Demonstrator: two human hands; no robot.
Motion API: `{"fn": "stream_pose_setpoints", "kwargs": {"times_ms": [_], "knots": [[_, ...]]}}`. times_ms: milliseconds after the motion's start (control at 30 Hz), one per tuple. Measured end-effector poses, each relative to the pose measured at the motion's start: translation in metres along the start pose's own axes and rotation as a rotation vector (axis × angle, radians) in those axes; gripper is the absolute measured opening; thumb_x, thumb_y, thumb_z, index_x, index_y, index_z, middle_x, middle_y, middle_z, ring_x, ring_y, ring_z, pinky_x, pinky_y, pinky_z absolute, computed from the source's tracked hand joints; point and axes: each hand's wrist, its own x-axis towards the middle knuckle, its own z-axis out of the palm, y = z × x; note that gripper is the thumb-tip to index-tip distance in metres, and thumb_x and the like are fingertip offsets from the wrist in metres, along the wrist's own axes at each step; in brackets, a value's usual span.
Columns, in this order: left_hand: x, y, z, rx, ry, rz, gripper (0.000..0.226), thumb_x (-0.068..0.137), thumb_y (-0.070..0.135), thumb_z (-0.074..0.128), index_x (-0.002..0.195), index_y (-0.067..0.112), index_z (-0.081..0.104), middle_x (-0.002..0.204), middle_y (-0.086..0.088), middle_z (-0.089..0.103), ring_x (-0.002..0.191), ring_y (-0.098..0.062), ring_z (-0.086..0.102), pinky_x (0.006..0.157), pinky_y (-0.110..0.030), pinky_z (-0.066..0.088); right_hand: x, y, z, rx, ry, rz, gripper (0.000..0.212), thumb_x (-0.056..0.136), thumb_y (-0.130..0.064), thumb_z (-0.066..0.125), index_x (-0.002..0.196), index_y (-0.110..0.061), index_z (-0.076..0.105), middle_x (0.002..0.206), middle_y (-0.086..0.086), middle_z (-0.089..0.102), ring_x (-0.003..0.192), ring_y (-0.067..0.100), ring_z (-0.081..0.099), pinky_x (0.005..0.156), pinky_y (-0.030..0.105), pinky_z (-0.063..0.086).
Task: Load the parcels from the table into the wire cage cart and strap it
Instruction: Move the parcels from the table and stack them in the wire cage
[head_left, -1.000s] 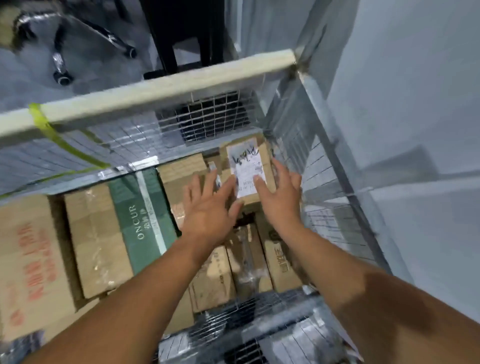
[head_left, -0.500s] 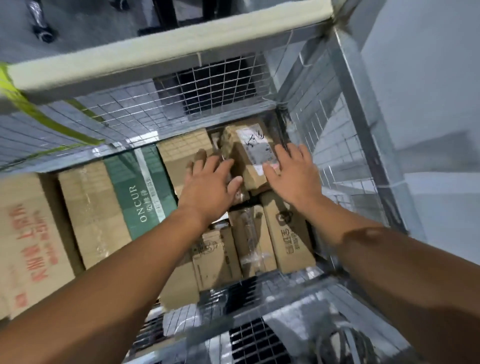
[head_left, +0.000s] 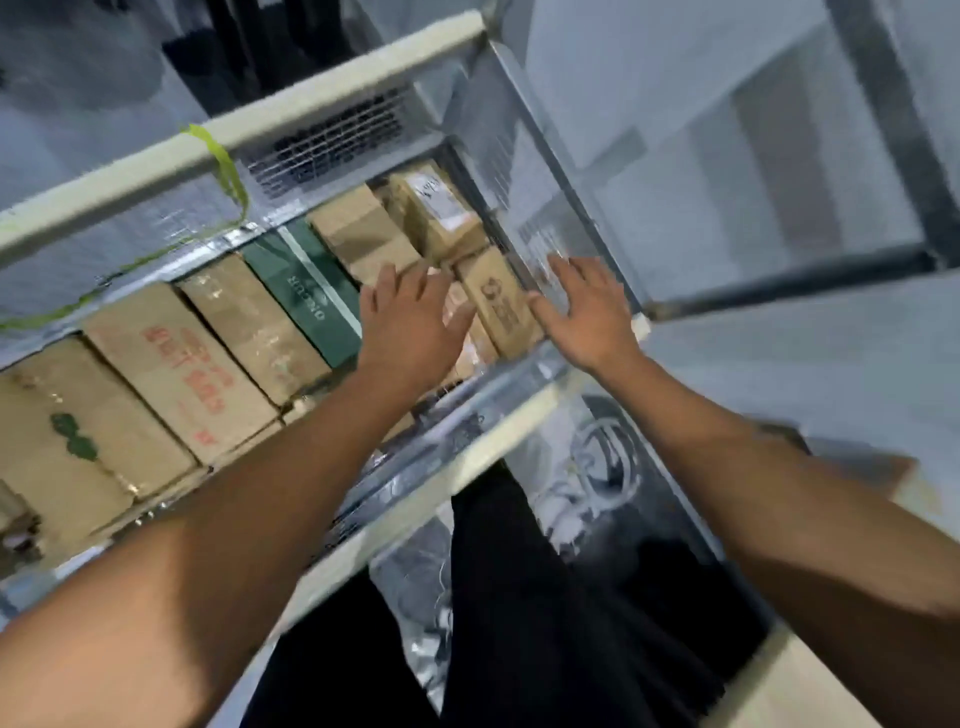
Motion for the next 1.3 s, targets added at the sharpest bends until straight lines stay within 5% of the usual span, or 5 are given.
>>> {"fn": "stream_pose_setpoints", "kwargs": {"times_ms": [200,400,633,833,1300], "knots": [[-0.101,0.037,-0.025,0.078,-0.064,0.22,0.06,0.106,0.057,0.036,0.159,0.029,0.036,0.171,-0.005,0.022,0.158,-0.036,0.006,0.126,-0.055,0.004,-0.178,0.004,0.01,0.257,0.126,0.349,0.067,0.103,-0.059,0.047,0.162,-0.03,0.032,0.171,0.01,0.024,0.159,0.03,0.012,0.129,0.043,0.008],[-0.208,0.088,0.0,0.091,-0.143,0.456,0.058,0.104,0.053,0.046,0.154,0.023,0.046,0.164,-0.009,0.037,0.153,-0.041,0.023,0.12,-0.057,0.025,-0.336,0.018,0.039,0.515,0.342,0.669,0.066,0.104,-0.052,0.052,0.162,-0.027,0.034,0.17,0.004,0.03,0.159,0.025,0.014,0.129,0.042,0.007],[-0.341,0.132,0.076,0.18,-0.41,0.738,0.057,0.104,0.057,0.039,0.157,0.034,0.038,0.17,0.005,0.024,0.159,-0.029,0.008,0.126,-0.056,0.001,-0.517,0.034,0.092,0.744,0.617,0.996,0.066,0.104,-0.054,0.05,0.162,-0.027,0.035,0.169,0.009,0.031,0.158,0.027,0.02,0.128,0.045,0.013],[-0.5,0.141,0.113,0.227,-0.592,1.063,0.055,0.105,0.053,0.044,0.154,0.028,0.045,0.166,-0.003,0.035,0.155,-0.03,0.021,0.125,-0.054,0.015,-0.709,-0.017,0.166,0.935,0.873,1.31,0.067,0.101,-0.061,0.049,0.161,-0.037,0.032,0.17,0.001,0.027,0.159,0.022,0.013,0.129,0.046,0.012],[-0.73,0.106,0.146,0.14,-1.031,1.241,0.057,0.104,0.053,0.047,0.155,0.027,0.044,0.166,-0.004,0.033,0.155,-0.021,0.022,0.127,-0.046,0.019,-0.941,-0.133,0.261,1.045,1.22,1.753,0.064,0.102,-0.058,0.052,0.159,-0.033,0.037,0.167,-0.001,0.033,0.155,0.021,0.024,0.126,0.045,0.021]]}}
